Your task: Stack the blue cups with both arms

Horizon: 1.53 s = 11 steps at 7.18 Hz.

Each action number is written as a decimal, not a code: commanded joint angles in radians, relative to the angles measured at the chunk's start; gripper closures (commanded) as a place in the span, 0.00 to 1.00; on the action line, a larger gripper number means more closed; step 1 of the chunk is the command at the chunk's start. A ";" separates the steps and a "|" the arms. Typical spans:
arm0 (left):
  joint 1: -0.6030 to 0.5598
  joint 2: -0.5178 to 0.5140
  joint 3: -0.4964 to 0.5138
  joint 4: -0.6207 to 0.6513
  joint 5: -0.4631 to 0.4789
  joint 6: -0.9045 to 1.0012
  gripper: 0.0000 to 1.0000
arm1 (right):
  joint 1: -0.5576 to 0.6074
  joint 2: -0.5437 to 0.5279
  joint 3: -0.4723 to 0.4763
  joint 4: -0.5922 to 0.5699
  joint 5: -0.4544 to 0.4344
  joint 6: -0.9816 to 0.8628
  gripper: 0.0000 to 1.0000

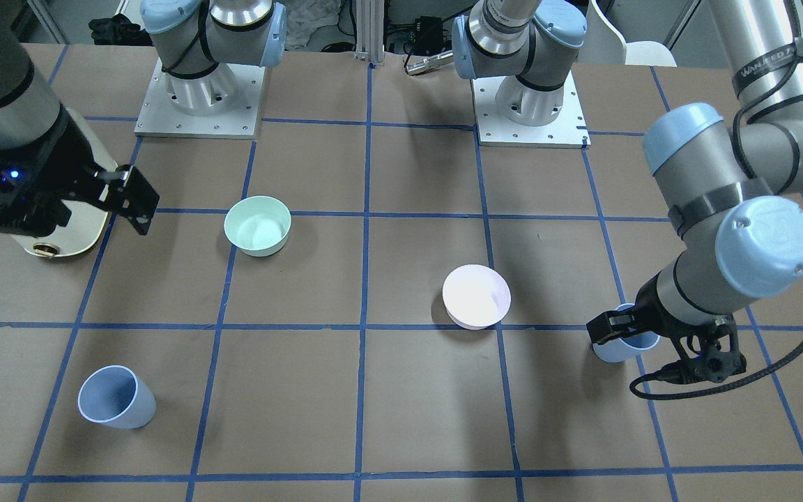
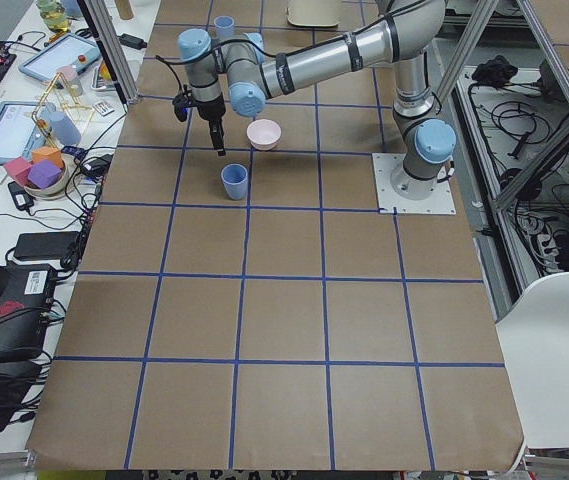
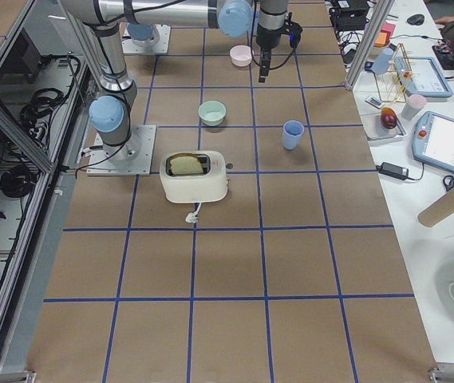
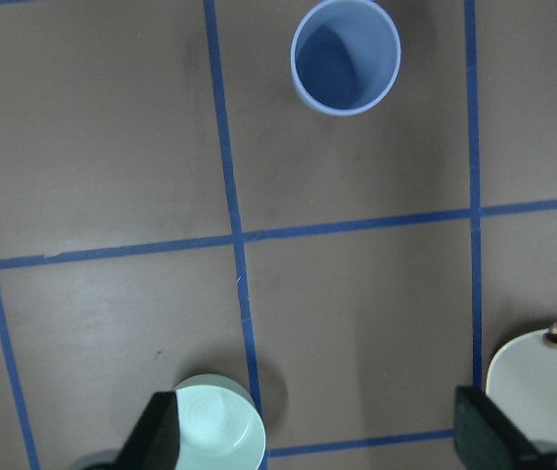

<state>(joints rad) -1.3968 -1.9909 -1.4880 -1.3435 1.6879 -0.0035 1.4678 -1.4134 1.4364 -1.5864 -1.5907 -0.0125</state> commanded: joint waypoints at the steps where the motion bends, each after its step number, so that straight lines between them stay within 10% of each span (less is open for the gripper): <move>1: 0.009 -0.037 -0.050 0.004 -0.005 -0.027 0.15 | -0.061 0.109 -0.007 -0.117 0.003 -0.037 0.00; 4: 0.016 -0.066 -0.081 0.026 0.001 -0.018 1.00 | -0.089 0.241 -0.007 -0.317 0.005 -0.033 0.00; 11: -0.218 -0.114 0.179 0.035 -0.184 -0.442 1.00 | -0.089 0.383 0.012 -0.419 0.003 -0.035 0.00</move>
<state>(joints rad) -1.5274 -2.0833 -1.3621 -1.3086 1.5441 -0.3239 1.3790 -1.0411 1.4418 -2.0011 -1.5876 -0.0450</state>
